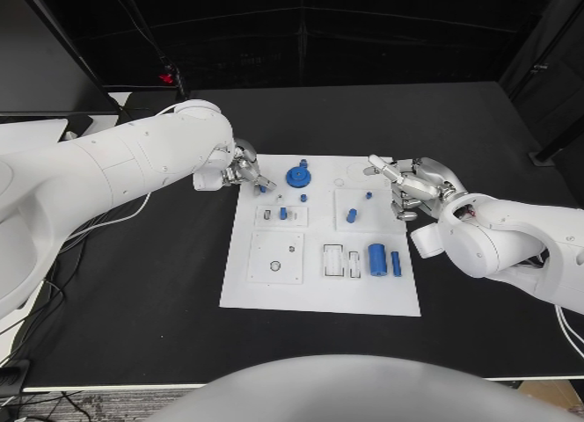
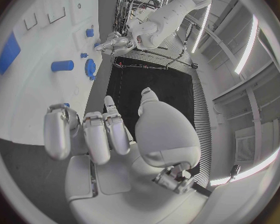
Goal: Assemble the parts on the task board
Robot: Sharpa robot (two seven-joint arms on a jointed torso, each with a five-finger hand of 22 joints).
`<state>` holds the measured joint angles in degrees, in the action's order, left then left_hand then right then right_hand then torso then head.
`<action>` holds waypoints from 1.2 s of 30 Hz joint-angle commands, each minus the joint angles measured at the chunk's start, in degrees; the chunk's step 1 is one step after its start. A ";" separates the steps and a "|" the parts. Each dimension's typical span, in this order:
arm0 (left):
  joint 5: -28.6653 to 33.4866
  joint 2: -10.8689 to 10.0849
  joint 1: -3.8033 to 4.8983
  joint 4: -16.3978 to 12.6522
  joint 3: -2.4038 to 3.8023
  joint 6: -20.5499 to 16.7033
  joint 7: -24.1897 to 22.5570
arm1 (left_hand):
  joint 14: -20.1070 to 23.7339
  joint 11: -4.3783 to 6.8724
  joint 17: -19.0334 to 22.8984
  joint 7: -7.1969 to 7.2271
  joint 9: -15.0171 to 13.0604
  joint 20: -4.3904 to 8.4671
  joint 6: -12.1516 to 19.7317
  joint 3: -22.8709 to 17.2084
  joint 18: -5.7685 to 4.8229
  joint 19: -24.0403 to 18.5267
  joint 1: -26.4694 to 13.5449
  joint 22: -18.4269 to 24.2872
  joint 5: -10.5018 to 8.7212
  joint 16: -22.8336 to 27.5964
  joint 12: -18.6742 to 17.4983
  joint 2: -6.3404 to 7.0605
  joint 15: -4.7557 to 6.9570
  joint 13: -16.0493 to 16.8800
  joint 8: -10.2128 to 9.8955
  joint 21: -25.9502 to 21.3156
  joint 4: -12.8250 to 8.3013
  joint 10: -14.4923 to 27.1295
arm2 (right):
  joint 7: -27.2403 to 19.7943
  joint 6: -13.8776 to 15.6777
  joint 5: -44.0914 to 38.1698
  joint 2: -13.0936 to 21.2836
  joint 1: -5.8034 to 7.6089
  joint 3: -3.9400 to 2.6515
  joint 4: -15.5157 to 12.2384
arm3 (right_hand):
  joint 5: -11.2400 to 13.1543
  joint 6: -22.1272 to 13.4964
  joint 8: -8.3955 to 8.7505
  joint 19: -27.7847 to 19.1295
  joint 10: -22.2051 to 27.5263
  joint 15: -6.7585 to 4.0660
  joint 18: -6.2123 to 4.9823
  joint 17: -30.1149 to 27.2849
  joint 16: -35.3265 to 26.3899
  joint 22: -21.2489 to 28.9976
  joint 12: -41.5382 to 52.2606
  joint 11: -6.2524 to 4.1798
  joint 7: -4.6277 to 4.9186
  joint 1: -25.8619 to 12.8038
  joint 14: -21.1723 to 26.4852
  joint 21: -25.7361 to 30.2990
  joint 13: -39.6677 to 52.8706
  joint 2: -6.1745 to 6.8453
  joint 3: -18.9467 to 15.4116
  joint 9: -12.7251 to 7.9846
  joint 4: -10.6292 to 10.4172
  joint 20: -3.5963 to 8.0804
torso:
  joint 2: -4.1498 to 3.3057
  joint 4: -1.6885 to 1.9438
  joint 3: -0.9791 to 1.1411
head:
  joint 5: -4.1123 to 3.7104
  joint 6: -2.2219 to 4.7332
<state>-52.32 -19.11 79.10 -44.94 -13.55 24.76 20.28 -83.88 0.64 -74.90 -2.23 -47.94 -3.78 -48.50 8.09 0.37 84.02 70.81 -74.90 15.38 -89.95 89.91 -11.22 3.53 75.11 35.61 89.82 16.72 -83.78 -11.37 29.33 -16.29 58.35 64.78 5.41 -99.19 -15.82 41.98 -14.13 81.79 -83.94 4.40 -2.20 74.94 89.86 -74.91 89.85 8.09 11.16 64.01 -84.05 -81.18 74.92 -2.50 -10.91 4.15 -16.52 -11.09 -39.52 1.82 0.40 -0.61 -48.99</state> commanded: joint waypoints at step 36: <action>-0.04 -4.32 0.45 -5.24 0.02 -8.32 -7.03 | -6.12 0.20 -15.10 -0.24 -1.58 -0.76 -3.21 -22.43 -0.37 5.98 8.95 -15.10 1.92 -0.05 0.09 0.43 0.32 14.89 -3.03 0.18 0.22 -6.22 | 0.31 0.37 0.07 0.26 -0.24 -0.01 0.11 | -0.22 -0.34 -0.32 -0.31 -6.06 0.41 -0.69 15.06 0.14 -11.22 0.15 0.25 1.43 0.23 -5.95 0.40 15.08 -0.61 -0.42 -0.10 -0.16 0.08 | 0.06 0.14 0.07 | -0.52 -0.02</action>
<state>-52.37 -23.09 79.22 -49.48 -13.57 19.58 15.84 -84.12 0.74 -74.90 -2.72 -49.44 -4.20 -51.11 -12.53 0.37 84.02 76.15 -74.90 17.17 -89.95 89.82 -6.64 3.71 74.98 32.73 89.82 18.35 -83.86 -10.96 29.43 -16.29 58.54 64.52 5.42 -98.98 -15.82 41.98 -14.13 81.80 -83.94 4.40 -2.20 74.92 89.86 -74.91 89.85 8.09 11.16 64.25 -84.05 -80.97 74.92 -2.74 -11.05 4.15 -16.67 -11.09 -39.51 1.87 0.42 -1.09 -48.99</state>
